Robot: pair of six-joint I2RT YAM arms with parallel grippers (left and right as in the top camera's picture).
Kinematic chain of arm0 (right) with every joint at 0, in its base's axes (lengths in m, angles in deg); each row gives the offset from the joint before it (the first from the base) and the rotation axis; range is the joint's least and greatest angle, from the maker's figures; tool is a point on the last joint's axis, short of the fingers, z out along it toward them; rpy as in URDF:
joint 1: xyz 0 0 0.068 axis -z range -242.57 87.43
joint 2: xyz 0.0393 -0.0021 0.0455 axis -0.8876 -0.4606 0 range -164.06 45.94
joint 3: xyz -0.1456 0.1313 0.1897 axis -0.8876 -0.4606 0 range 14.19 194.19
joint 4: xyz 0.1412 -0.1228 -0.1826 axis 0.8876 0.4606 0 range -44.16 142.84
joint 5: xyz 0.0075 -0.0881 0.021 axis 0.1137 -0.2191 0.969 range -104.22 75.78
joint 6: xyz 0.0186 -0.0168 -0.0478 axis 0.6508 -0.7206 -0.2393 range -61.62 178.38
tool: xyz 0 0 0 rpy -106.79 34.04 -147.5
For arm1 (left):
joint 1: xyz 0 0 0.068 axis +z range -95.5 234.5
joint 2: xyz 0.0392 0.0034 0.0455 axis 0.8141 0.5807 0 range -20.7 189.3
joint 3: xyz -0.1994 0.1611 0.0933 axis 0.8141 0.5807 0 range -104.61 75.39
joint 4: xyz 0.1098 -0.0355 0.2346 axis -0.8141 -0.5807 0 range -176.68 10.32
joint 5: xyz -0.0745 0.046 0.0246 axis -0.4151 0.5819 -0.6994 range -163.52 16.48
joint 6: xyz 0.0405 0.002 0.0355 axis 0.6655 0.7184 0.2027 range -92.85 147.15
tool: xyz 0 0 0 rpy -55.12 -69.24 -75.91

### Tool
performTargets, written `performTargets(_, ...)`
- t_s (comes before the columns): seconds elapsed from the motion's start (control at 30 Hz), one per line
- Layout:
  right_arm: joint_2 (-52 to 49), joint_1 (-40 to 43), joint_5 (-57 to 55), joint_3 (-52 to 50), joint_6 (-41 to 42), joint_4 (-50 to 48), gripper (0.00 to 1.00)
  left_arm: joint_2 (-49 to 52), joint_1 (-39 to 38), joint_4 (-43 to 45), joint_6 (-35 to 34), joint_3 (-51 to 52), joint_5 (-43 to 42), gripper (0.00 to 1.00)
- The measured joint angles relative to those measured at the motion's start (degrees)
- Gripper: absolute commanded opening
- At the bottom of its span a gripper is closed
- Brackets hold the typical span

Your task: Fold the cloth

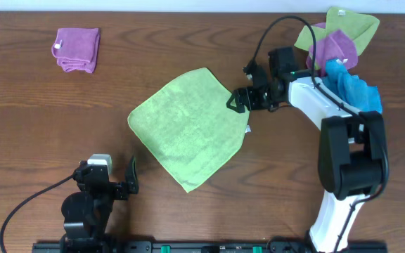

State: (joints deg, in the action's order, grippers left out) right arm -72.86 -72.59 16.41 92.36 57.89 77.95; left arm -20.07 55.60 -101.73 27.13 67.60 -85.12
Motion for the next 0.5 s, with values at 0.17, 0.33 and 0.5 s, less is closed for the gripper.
performTargets(0.17, -0.2, 0.5, 1.9, 0.2, -0.4, 3.3, 0.88, 0.0, 0.0, 0.0, 0.0, 0.0, 0.0, 0.95)
performTargets(0.33, -0.4, 0.5, 6.3, 0.3, -1.7, 9.4, 0.84, 0.0, 0.0, 0.0, 0.0, 0.0, 0.0, 0.95)
performTargets(0.5, -0.8, -0.5, 12.4, 0.3, -3.1, 13.7, 0.77, 0.0, 0.0, 0.0, 0.0, 0.0, 0.0, 0.95)
